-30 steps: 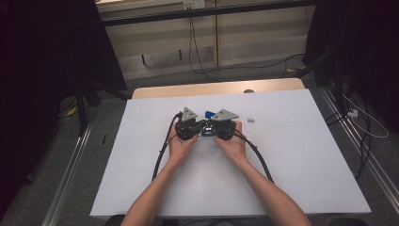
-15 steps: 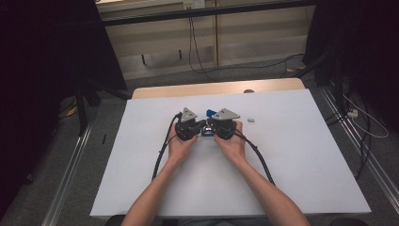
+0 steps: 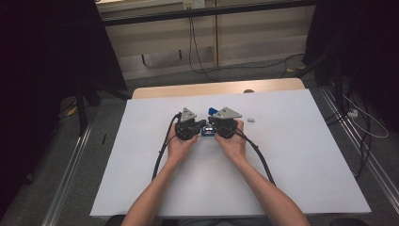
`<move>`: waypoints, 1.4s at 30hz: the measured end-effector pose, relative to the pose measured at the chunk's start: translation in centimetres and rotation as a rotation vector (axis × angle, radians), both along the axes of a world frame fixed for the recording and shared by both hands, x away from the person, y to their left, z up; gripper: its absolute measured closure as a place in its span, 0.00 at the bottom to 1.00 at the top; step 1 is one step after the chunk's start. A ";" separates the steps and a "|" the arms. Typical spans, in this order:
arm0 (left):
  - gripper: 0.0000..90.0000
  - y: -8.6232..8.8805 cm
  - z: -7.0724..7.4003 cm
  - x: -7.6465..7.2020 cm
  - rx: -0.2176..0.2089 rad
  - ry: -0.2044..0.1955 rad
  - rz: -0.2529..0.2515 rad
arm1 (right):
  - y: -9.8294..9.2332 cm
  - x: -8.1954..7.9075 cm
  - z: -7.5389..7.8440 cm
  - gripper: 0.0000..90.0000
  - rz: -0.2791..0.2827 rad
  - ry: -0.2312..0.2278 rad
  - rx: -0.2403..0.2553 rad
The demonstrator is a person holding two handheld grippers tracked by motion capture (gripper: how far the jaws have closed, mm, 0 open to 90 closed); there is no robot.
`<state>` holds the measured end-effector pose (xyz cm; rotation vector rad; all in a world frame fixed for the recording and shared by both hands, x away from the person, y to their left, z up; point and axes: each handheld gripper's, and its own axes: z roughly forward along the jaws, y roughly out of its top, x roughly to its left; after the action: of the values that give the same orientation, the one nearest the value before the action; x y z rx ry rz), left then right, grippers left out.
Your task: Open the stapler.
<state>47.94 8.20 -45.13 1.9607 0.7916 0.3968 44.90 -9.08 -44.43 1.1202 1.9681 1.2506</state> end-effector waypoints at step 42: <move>1.00 0.0 0.0 0.0 0.007 -0.019 -0.005 | -0.5 -0.2 0.5 1.00 -0.052 -0.011 -0.015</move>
<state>47.90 8.19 -45.17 1.9626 0.7741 0.4154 44.68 -9.61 -43.94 1.1479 1.9247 1.2108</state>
